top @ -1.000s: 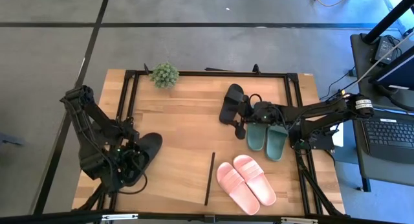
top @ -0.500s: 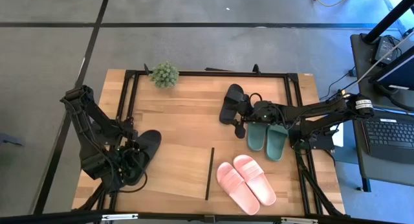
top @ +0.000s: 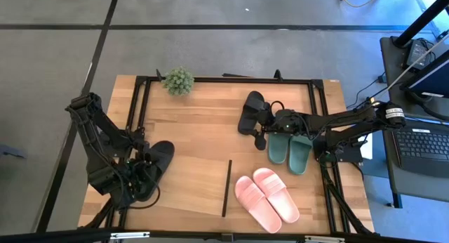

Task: Pick and place slides into the shelf
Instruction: Put the left black slipper on the shelf

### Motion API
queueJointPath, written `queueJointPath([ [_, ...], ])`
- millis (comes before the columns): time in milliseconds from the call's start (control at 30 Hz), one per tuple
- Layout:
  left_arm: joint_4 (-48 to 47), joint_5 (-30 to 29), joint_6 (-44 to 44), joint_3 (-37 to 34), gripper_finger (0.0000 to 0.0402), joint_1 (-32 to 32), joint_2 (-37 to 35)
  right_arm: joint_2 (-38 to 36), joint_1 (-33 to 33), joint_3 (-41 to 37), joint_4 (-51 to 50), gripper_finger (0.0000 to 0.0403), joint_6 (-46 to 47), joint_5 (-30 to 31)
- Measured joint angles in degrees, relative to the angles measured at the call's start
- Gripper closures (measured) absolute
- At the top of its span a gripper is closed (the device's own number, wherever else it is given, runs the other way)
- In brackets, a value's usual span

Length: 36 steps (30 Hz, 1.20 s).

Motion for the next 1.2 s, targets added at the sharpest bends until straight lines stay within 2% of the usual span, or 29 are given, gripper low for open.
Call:
queueJointPath([
  [200, 0.00, 2.07, 0.28, 4.59, 0.0241, 0.00, 0.09, 0.00, 0.00, 0.00, 0.00, 0.0147, 0.00, 0.00],
  [433, -0.01, 4.77, 0.39, 11.25, 0.0233, 0.00, 0.07, 0.00, 0.00, 0.00, 0.00, 0.0147, -0.04, -0.02],
  [500, 0.03, 1.06, 0.31, 12.27, 0.0233, -0.02, 0.08, 0.00, 0.00, 0.00, 0.00, 0.0147, -0.27, 0.00],
  [633, 2.57, -10.45, 0.39, 12.89, 0.0233, 0.99, 0.04, 0.00, 0.00, 0.00, 0.00, 0.0147, -1.39, -0.02],
  [767, 4.47, -13.12, 0.44, 12.89, 0.0233, 4.99, 0.04, 0.00, 0.00, 0.00, 0.00, 0.0147, -1.49, -0.02],
  [900, 9.68, -10.27, 3.38, 12.89, 0.0233, 11.75, 0.04, 0.00, 0.02, -0.02, 0.63, 0.0147, -1.51, -0.02],
  [1100, 19.31, 5.03, 18.01, 12.87, 0.0233, 19.86, 0.04, 0.02, 0.02, -0.02, 0.70, 0.0147, -1.64, -0.02],
  [1200, 20.38, 8.58, 21.20, 11.97, 0.0233, 22.80, 0.11, 0.01, 0.02, -0.02, 0.44, 0.0147, -2.99, -0.02],
])
